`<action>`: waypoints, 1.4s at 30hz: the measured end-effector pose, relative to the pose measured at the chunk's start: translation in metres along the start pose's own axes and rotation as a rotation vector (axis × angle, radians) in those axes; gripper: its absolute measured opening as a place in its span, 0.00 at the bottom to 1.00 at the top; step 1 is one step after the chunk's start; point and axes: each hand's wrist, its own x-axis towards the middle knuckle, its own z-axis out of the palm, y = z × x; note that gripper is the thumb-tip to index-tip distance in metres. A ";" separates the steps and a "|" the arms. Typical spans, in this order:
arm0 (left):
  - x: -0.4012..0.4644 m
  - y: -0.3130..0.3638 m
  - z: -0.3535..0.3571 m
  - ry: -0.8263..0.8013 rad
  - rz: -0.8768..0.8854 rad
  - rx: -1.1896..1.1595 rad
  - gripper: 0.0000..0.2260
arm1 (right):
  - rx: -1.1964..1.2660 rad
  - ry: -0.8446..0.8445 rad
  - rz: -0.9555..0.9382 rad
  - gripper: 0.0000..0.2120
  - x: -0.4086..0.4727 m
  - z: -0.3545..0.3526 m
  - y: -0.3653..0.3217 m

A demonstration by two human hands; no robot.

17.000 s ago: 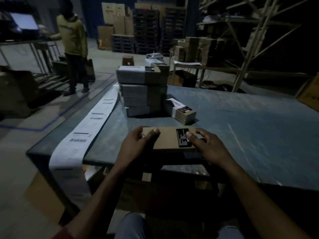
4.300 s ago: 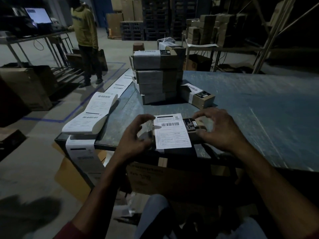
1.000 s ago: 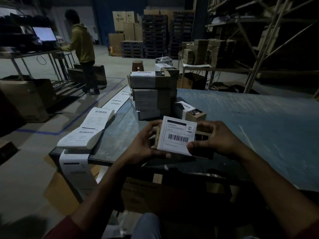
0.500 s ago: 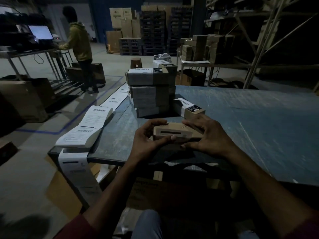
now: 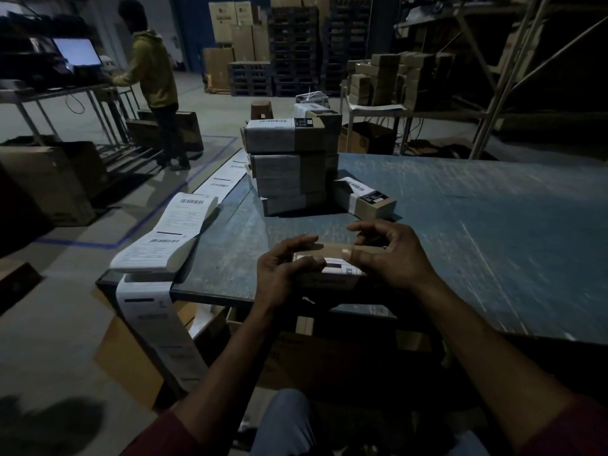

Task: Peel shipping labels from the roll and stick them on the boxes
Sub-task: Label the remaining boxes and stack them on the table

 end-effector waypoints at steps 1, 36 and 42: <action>0.000 0.000 0.001 0.018 -0.006 -0.016 0.11 | -0.013 0.017 -0.005 0.16 0.000 0.003 0.001; 0.022 0.020 0.016 -0.117 -0.174 0.251 0.16 | -0.094 -0.357 0.026 0.17 0.021 -0.038 0.006; 0.033 0.016 0.024 -0.051 -0.182 0.224 0.18 | -0.379 -0.415 -0.146 0.45 0.012 -0.062 0.000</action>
